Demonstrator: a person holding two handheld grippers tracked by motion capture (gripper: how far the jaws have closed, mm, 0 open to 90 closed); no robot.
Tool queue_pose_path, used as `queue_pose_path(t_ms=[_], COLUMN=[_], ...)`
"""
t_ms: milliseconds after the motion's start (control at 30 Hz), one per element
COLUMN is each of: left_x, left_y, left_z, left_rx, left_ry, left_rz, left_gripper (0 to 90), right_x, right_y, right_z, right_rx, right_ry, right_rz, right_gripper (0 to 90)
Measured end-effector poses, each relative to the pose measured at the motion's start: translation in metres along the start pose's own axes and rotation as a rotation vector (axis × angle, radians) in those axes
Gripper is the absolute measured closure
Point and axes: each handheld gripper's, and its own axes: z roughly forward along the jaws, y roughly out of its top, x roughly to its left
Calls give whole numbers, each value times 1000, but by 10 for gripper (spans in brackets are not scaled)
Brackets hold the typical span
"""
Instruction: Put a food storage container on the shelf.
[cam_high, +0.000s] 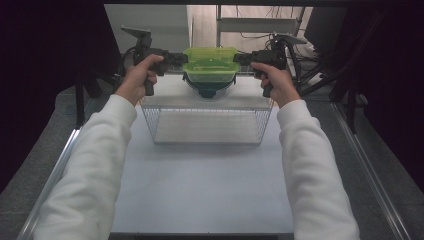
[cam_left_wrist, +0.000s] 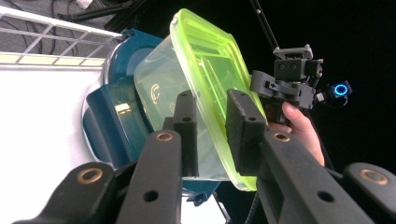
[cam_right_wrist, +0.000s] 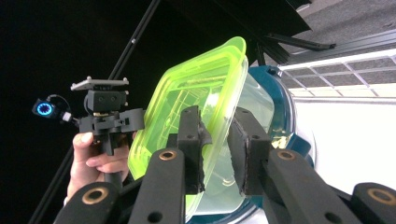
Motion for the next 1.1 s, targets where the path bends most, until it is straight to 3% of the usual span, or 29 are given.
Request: queue_pose_path(t_ms=[300,367,433,533,700,833,1100], left_x=[3,4,3,0,-8,-17,-29], left_y=[2,2,2,1,-3,-8,-23], left_z=[1,1,0,-3,-9,-15,-30], left_rx=[-18,-25,-43,-66,-62,-69,-81], left_ry=[11,34,66,83,94,126,114], left_rz=[11,19,47,69,122,174,230], left_gripper=[717,639,557,428,365,339,314], right_x=[-2,-1,0,3,12,21,29], right_y=[1,1,0,0,-2,-6,-19], right_z=[3,5,5,1,-12,-23,-36], right_rx=[-6,-5,-21,-64,-74,-74,-53], right_ry=[2,-16,-35,-51,-54,-53,-28], right_rz=[9,-9,-15,-63,-150,-223,-289], right_gripper=[703,635,509,437,398,372,332])
